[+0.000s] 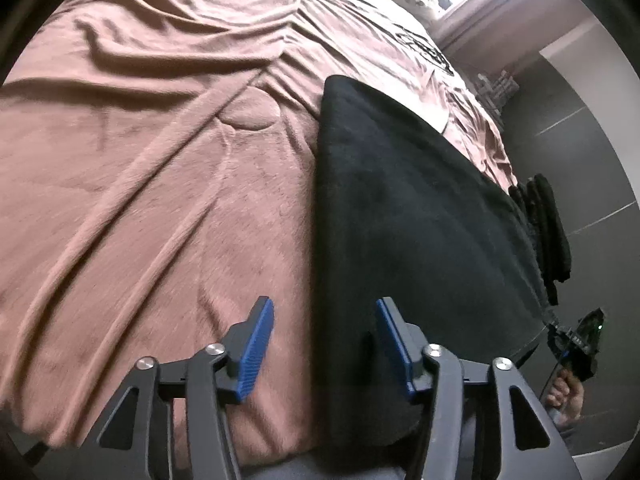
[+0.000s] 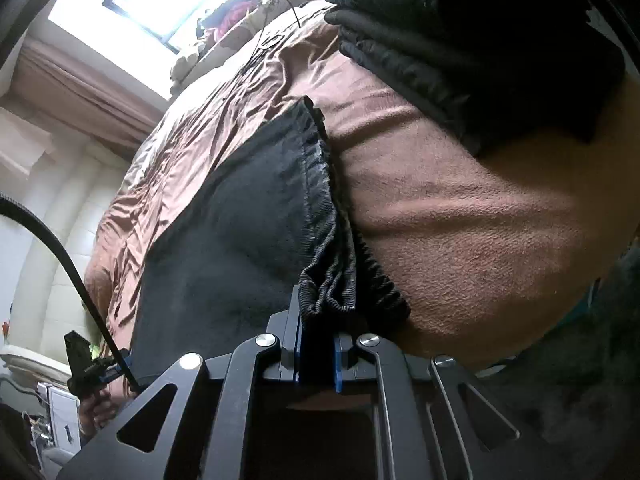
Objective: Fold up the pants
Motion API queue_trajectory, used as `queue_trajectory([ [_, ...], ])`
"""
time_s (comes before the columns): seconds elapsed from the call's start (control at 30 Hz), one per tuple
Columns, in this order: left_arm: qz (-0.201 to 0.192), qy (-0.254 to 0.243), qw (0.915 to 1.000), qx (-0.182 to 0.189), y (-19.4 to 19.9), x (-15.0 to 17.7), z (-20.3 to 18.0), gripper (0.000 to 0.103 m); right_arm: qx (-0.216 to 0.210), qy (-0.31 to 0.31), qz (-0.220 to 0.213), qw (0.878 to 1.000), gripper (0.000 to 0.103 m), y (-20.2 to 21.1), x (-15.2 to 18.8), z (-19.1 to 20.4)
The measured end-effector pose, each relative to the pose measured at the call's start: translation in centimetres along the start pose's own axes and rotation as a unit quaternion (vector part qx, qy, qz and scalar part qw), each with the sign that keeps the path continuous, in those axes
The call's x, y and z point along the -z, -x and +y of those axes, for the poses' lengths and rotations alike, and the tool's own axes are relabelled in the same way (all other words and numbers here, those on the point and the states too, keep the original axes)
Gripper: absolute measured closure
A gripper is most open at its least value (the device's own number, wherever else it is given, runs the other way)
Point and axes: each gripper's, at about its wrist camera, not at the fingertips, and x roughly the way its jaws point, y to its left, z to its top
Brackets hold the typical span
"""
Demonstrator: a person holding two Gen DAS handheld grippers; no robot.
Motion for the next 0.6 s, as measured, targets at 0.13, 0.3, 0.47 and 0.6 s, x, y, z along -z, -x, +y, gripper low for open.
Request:
queue_trajectory([
  [0.13,0.010,-0.007,0.9999,0.012,-1.3,-1.6,-0.1,0.064,0.002,-0.002,-0.006,1.000,0.095,0.6,0.1,0.3],
  [0.3,0.011,-0.008,0.9997,0.022,-2.1,-3.1,0.0,0.069,0.014,0.014,-0.006,1.000,0.096,1.2,0.3,0.8],
  [0.47,0.016,-0.006,0.9994,0.032,-3.2,-4.6,0.0,0.073,0.027,0.030,-0.002,0.999,0.095,1.1,-0.1,1.1],
  [0.6,0.022,-0.015,0.9990,0.036,-4.0,-5.9,-0.3,0.073,0.030,0.036,0.005,0.999,0.084,1.3,-0.4,1.3],
])
